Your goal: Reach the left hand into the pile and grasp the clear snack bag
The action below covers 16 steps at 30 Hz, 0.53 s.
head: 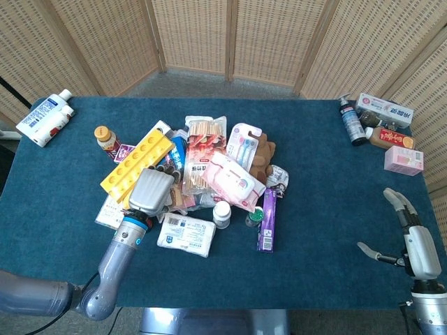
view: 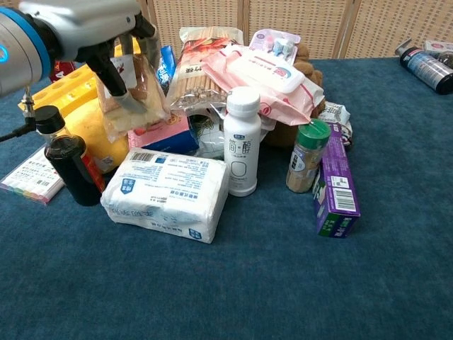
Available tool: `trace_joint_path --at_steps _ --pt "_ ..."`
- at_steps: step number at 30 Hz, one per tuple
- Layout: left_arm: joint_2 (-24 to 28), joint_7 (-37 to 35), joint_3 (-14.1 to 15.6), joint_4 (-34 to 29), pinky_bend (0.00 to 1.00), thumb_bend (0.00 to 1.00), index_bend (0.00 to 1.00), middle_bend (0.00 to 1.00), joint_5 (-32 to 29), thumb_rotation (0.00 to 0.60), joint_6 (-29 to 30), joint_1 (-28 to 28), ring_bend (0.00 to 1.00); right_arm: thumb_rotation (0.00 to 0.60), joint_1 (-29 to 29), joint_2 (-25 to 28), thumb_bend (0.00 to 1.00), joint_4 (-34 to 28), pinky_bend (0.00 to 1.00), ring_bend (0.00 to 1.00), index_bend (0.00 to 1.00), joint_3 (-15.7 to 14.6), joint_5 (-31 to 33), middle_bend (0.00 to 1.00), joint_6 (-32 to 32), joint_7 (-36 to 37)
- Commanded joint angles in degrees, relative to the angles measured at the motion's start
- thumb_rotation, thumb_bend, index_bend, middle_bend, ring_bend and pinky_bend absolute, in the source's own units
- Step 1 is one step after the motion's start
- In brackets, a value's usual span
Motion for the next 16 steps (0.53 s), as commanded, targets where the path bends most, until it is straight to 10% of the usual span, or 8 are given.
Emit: trace_joint_path --at_steps 1,16 --pt "2.93 -1.00 -2.20 -3.57 0.74 0.00 0.72 0.66 1.75 0.600 1.50 0.97 0.67 0.600 0.00 -0.07 0.00 -0.10 0.00 0.00 0.06 -0.10 -0.17 0.00 0.00 -0.18" --pt "10.32 -0.18 -8.52 -12.85 0.74 0.00 0.70 0.63 4.53 0.600 4.79 2.29 0.67 0.600 0.04 -0.14 0.00 -0.84 0.00 0.00 0.06 -0.17 -0.43 0.00 -0.03 -1.13"
